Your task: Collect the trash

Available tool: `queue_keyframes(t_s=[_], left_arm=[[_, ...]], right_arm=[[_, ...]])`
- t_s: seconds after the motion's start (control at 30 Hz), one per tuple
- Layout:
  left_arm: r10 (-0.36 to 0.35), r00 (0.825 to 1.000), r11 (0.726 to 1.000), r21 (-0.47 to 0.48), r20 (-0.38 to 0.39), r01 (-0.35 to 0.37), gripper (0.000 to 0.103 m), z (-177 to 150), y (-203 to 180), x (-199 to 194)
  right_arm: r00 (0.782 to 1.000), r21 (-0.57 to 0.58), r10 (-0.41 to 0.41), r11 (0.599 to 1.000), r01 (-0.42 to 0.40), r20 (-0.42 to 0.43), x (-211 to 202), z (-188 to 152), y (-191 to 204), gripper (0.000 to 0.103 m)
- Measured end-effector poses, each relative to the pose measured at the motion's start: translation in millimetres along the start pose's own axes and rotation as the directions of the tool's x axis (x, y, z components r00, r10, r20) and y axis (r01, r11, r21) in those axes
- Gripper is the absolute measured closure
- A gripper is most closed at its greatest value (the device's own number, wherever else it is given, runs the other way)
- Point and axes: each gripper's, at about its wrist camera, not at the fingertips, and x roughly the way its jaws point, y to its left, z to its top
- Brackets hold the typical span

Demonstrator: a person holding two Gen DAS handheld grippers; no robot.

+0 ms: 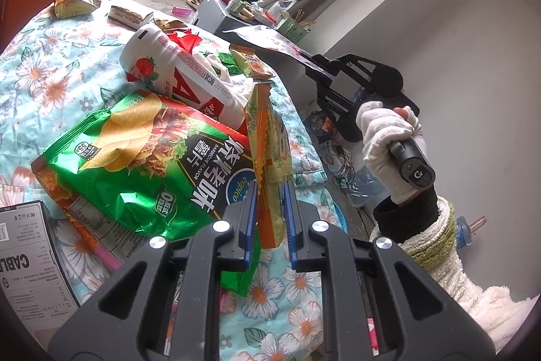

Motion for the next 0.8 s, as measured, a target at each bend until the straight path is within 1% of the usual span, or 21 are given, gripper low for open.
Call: queue_keyframes(t_s=[0.07,0.27,0.33,0.4,0.5,0.6,0.67,0.77,0.8], left_arm=[[-0.003,1.0,1.0,0.014,0.005,0.003,0.089,-1,-7,-3],[-0.014,1.0,0.996,0.085,0.008,0.014,0.089,-1,-40,-8],[-0.02,1.0,0.994,0.11,0.001,0.02,0.089,-1,-51,-6],[-0.029,1.0,0.991,0.133,-0.01,0.03,0.089,1,-62,-3],[-0.043,0.999,0.983,0.176,-0.027,0.047,0.089,4,-83,7],[-0.058,0.997,0.973,0.221,-0.059,0.07,0.089,5,-108,22],[-0.065,0.994,0.963,0.255,-0.09,0.086,0.089,6,-127,37],[-0.07,0.989,0.944,0.312,-0.131,0.109,0.089,5,-160,60],[-0.074,0.987,0.936,0.332,-0.145,0.119,0.089,2,-172,67]], right_arm=[[1.0,-0.016,0.022,1.0,-0.021,0.004,-20,-5,3,0.097],[0.998,-0.081,0.048,0.996,-0.044,0.05,-107,-31,-5,0.097],[0.995,-0.097,0.059,0.994,-0.051,0.085,-142,-39,-10,0.097],[0.99,-0.108,0.054,0.993,-0.04,0.131,-179,-45,-18,0.097],[0.977,-0.096,0.048,0.995,-0.028,0.209,-236,-53,-37,0.097],[0.956,-0.079,0.039,0.997,-0.017,0.29,-281,-60,-58,0.097],[0.938,-0.061,0.017,0.998,0.005,0.347,-309,-66,-71,0.097],[0.895,-0.044,-0.053,0.996,0.081,0.443,-347,-73,-90,0.097],[0.874,-0.034,-0.089,0.992,0.119,0.478,-363,-77,-97,0.097]])
